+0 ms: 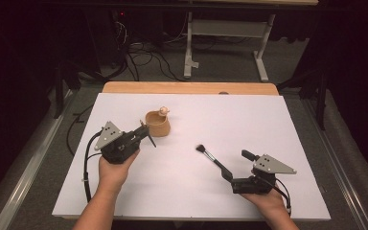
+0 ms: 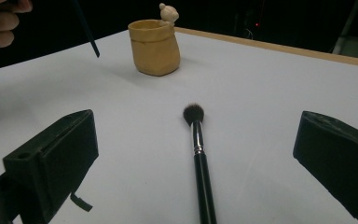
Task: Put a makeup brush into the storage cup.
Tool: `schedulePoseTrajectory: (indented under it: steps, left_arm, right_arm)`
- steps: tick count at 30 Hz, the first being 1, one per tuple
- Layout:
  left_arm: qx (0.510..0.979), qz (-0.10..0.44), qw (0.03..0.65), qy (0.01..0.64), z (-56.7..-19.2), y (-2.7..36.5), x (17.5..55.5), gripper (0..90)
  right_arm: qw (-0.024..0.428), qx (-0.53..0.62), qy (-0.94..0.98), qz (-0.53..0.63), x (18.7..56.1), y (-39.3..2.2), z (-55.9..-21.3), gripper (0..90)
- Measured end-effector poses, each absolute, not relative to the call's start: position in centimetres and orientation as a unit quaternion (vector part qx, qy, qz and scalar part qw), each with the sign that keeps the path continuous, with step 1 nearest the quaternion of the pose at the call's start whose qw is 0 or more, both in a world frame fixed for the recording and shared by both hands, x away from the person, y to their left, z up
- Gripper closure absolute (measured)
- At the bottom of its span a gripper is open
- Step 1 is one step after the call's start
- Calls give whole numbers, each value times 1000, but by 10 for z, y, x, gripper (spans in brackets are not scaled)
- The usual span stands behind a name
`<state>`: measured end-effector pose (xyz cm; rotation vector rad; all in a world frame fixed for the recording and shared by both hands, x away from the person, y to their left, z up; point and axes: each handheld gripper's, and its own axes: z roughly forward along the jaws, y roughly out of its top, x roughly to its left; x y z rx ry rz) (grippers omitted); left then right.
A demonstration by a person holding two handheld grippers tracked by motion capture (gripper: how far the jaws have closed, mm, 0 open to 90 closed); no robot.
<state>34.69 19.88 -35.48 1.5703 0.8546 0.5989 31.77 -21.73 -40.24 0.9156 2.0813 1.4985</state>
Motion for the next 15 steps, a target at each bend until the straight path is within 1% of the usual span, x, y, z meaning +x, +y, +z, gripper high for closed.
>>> schedulePoseTrajectory:
  steps: [15]
  left_arm:
    - [668,254,588,378,-342,203,365,825]
  right_arm:
    - [206,327,751,536,319,-216,-403,10]
